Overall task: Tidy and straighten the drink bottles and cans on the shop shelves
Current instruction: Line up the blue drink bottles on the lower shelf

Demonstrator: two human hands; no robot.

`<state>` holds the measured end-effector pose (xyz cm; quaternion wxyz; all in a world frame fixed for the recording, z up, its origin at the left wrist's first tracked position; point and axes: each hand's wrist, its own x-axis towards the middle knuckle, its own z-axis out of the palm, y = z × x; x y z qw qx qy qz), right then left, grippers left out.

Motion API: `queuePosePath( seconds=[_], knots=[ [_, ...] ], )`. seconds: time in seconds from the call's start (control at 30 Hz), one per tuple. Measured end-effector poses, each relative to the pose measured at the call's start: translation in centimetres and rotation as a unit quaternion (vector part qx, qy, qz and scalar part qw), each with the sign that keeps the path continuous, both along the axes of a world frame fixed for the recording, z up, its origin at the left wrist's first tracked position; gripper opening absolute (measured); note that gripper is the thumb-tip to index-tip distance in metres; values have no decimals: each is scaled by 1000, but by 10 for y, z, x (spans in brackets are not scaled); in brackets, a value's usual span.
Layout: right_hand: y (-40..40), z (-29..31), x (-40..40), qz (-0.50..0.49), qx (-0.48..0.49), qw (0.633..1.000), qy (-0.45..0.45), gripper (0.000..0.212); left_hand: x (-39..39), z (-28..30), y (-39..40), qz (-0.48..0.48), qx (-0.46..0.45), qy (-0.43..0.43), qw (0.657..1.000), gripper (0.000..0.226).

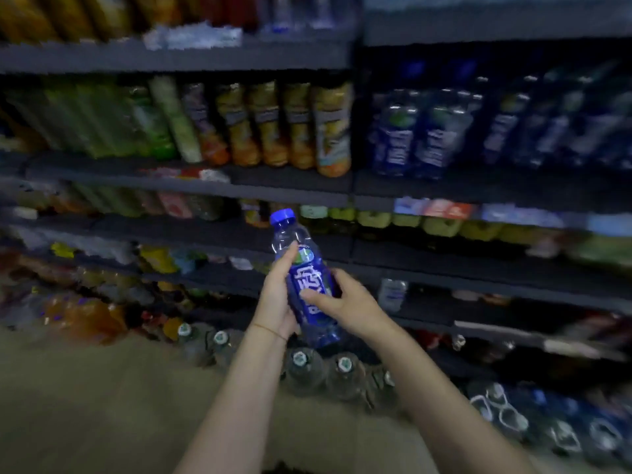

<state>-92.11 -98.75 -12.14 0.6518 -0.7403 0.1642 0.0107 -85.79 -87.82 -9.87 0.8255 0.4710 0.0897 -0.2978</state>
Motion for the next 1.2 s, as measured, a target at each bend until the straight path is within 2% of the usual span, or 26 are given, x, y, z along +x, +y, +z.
queuePosePath(
  seconds=[0.07, 0.13, 0.23, 0.3, 0.37, 0.4, 0.43, 0.47, 0.57, 0.63, 0.7, 0.8, 0.9, 1.03, 1.2],
  knots=[
    [-45, 14, -21, -17, 34, 999, -19, 34, -19, 15, -48, -20, 17, -43, 999, 59],
    [-85, 30, -34, -24, 42, 998, -39, 39, -27, 29, -85, -36, 20, -107, 993, 63],
    [-133, 49, -39, -67, 7, 994, -88, 54, -26, 52, -132, -58, 11, -220, 974, 38],
    [-161, 59, -36, -103, -25, 987, -123, 61, -15, 63, -158, -72, 27, -300, 951, 36],
    [-186, 71, -29, -135, -75, 976, -154, 66, 2, 64, -181, -67, 89, -360, 926, 40],
    [-198, 75, -24, -149, -96, 970, -164, 68, 12, 62, -191, -49, 133, -391, 909, 33],
    [-210, 80, -19, -166, -115, 964, -171, 69, 21, 60, -198, -21, 186, -436, 880, 25],
    [-222, 85, -12, -181, -135, 959, -171, 69, 31, 57, -205, 8, 241, -494, 835, 24],
    [-254, 93, 8, -228, -192, 943, -146, 73, 58, 51, -227, 61, 355, -648, 671, 46],
    [-272, 94, 20, -247, -223, 935, -122, 82, 73, 52, -242, 72, 429, -693, 575, 58],
    [-286, 93, 30, -254, -237, 932, -100, 84, 80, 54, -256, 73, 496, -690, 521, 69],
    [-299, 92, 43, -248, -253, 932, -70, 87, 79, 55, -269, 78, 524, -683, 503, 76],
    [-305, 91, 50, -250, -240, 936, -60, 107, 78, 49, -278, 71, 544, -666, 505, 93],
    [-307, 81, 49, -251, -245, 934, -74, 92, 78, 42, -283, 85, 558, -654, 504, 106],
    [-306, 74, 48, -234, -284, 927, -78, 82, 74, 43, -284, 81, 564, -640, 516, 102]
  ],
)
